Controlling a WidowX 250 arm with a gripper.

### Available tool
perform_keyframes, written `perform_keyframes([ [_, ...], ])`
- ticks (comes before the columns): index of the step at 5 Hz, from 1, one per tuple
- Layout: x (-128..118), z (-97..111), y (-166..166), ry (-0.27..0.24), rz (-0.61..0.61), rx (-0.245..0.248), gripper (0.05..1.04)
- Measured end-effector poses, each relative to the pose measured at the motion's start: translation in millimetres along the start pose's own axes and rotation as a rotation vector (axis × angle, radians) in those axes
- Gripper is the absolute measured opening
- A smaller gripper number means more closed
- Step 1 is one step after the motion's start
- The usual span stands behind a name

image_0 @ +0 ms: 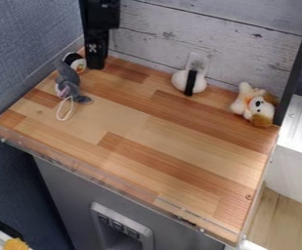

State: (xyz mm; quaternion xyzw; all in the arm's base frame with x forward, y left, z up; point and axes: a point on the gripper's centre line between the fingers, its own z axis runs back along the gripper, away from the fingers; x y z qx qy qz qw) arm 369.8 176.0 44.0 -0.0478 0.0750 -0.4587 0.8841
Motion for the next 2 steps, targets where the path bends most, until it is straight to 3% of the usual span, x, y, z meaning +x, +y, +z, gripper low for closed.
perform_keyframes([
  [1,-5.0,9.1,-10.1,-0.015,0.192,0.0,0.996],
  [2,-13.0,2.7,-13.6,-0.033,0.367,-0.014,0.998],
])
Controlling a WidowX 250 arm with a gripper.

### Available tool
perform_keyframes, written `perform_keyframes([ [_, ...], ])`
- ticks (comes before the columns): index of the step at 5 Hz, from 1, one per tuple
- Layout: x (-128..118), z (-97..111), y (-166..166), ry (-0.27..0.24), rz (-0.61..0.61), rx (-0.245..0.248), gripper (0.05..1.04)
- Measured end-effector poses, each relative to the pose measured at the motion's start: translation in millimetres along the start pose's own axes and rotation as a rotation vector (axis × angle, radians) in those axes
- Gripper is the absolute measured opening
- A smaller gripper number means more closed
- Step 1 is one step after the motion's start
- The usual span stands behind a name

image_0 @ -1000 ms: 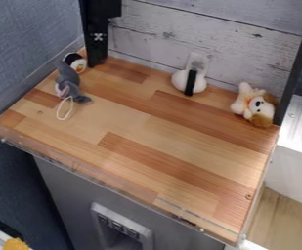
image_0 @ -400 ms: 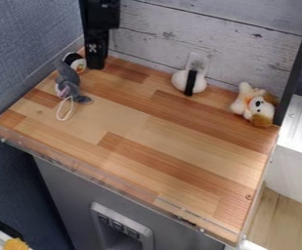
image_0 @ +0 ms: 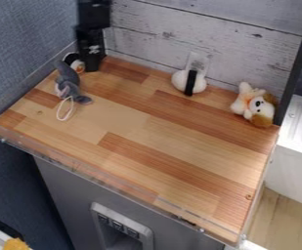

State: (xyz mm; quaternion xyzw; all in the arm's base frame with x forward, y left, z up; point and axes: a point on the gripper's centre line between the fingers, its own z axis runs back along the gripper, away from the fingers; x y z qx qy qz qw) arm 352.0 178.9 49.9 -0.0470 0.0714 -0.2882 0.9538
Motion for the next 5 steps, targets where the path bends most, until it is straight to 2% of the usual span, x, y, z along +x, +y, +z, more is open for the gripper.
perform_keyframes([
  [1,1.3,-3.5,1.0,-0.011,0.054,0.011,0.996],
  [2,3.0,-5.8,4.1,-0.02,-0.015,0.022,0.999],
  [3,3.9,-23.0,6.2,0.002,-0.127,0.001,0.999],
  [4,4.5,-30.9,8.1,0.008,-0.297,0.0,0.999],
  [5,4.1,-32.5,10.2,0.016,-0.373,0.004,0.953],
])
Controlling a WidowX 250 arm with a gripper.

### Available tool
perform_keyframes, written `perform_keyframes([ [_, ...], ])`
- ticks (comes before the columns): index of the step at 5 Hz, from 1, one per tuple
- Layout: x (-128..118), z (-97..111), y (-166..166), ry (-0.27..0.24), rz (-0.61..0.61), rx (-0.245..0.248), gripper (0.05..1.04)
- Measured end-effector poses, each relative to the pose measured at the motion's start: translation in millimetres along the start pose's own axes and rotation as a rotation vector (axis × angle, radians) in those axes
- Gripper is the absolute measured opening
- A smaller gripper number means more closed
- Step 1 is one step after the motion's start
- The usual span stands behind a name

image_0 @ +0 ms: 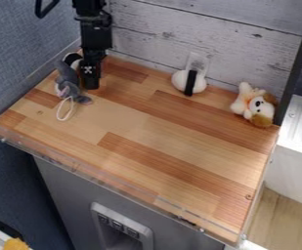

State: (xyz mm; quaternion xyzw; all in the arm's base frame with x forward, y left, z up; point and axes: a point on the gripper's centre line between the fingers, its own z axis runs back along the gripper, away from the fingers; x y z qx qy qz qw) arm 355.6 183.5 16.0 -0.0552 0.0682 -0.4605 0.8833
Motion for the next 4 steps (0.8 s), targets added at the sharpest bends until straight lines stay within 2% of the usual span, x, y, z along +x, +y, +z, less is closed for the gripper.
perform_keyframes([
  [1,0.0,-0.7,1.5,0.001,0.01,0.002,0.696],
  [2,1.5,-0.4,2.6,-0.004,0.078,0.004,0.401],
  [3,2.0,-0.4,2.2,-0.011,0.148,0.001,0.184],
  [4,2.2,-0.4,0.2,-0.01,0.232,-0.013,0.072],
])
